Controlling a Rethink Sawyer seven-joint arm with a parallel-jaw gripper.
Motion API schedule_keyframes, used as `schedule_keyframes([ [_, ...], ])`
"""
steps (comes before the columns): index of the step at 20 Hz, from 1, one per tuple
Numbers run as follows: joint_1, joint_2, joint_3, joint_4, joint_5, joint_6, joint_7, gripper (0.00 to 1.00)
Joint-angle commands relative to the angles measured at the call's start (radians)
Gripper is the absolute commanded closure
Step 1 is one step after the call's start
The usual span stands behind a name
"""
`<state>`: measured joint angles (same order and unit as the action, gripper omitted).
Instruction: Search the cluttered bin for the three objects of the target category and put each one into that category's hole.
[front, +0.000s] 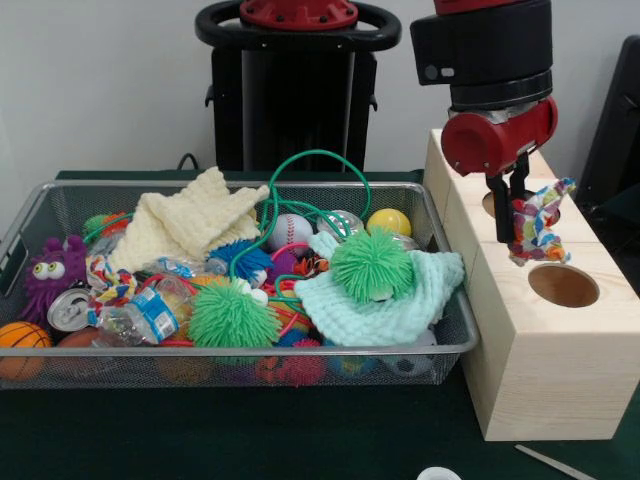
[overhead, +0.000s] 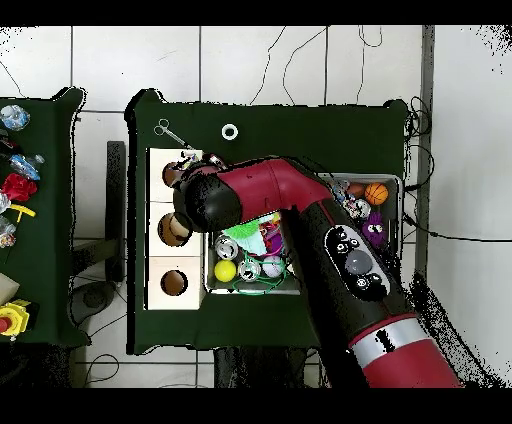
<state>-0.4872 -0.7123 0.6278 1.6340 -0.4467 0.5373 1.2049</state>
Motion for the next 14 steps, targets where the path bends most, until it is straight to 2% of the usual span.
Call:
schedule_keyframes([
  [1, 0.021, 0.047, -0.101, -0.028, -0.017, 0.021, 0.142, 1.00],
  [10, 0.057, 0.015, -0.108, -0.005, 0.041, 0.043, 0.170, 1.00],
  [14, 0.074, 0.027, -0.125, 0.032, 0.049, -0.004, 0.206, 1.00],
])
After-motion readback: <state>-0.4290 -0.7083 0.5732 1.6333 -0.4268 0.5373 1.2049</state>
